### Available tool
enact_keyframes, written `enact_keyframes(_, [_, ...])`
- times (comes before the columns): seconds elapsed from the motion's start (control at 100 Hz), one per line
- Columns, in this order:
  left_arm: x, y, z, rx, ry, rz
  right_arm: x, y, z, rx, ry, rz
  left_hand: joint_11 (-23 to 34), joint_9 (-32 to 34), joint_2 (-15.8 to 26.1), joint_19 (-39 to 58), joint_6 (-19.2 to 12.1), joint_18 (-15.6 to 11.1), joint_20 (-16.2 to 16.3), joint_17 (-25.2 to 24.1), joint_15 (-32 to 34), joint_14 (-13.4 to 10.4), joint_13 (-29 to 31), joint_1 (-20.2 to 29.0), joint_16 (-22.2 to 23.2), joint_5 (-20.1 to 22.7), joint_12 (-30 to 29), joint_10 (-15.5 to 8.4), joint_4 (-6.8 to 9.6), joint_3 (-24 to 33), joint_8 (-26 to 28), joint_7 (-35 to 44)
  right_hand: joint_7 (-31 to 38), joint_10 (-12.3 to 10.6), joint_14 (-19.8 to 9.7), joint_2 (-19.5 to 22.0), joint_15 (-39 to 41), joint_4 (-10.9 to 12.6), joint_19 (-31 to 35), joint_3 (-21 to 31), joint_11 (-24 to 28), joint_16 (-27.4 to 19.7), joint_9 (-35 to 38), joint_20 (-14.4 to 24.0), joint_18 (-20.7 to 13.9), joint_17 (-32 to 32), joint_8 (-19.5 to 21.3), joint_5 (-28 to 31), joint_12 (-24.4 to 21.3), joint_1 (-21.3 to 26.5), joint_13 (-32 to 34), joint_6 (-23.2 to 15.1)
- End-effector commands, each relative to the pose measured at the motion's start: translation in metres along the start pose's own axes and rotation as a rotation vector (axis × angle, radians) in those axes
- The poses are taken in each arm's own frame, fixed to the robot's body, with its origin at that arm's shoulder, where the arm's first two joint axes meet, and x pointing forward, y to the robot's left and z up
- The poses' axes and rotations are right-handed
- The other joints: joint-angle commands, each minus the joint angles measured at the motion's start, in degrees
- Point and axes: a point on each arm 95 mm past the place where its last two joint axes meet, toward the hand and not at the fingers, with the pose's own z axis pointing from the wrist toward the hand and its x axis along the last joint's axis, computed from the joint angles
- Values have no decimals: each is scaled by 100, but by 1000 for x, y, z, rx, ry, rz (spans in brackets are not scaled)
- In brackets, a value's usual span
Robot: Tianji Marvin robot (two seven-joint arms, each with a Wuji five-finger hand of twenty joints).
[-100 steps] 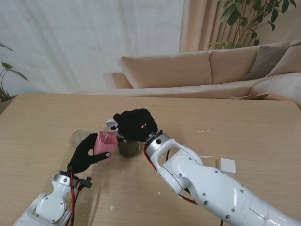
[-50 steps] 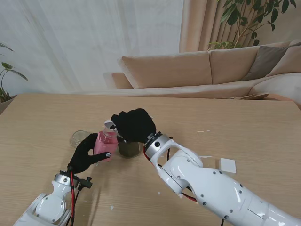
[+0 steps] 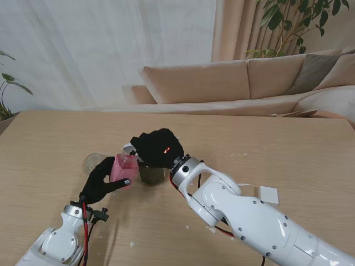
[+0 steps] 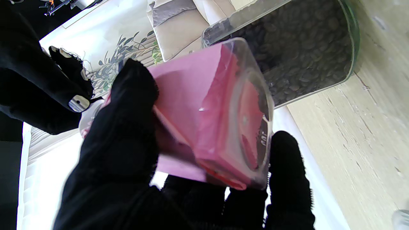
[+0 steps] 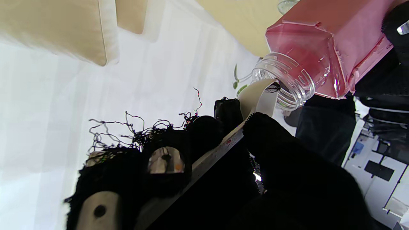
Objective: Portion coffee beans from the glass jar into the coffee jar
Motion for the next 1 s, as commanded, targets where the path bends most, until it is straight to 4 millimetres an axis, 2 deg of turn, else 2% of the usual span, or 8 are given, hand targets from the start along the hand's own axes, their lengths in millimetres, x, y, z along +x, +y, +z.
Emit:
enact_keyframes(0.0, [2, 4, 0, -15, 4, -14, 2, 0, 0, -3, 3, -13, 1071, 619, 1101, -50, -1102, -78, 39, -25, 5, -138, 69, 1394, 112, 483, 543, -832, 167, 1884, 362, 1351, 44, -188, 113, 97, 162, 36, 1700, 32, 172, -10, 158, 29, -521, 170, 55, 145, 53, 255, 22, -128])
enact_keyframes(0.68, [6, 3, -3, -29, -2, -77, 4, -7, 1, -25, -31, -47, 1073, 621, 1105, -50, -1099, -78, 39, -25, 7, -139, 65, 1394, 110, 486, 545, -831, 167, 1878, 363, 1352, 61, -225, 49, 116, 158, 41, 1692, 31, 158, 16, 164, 94, -546, 164, 47, 132, 104, 253, 62, -127])
enact_keyframes(0.99, [4, 4, -2, -27, -12, -71, 3, -4, 0, -34, -56, 32, 1073, 618, 1110, -50, -1103, -78, 39, -25, 6, -141, 63, 1394, 111, 482, 548, -836, 168, 1876, 367, 1353, 66, -183, 99, 102, 160, 35, 1684, 54, 158, 15, 155, 104, -538, 194, 36, 126, 103, 267, 56, -95])
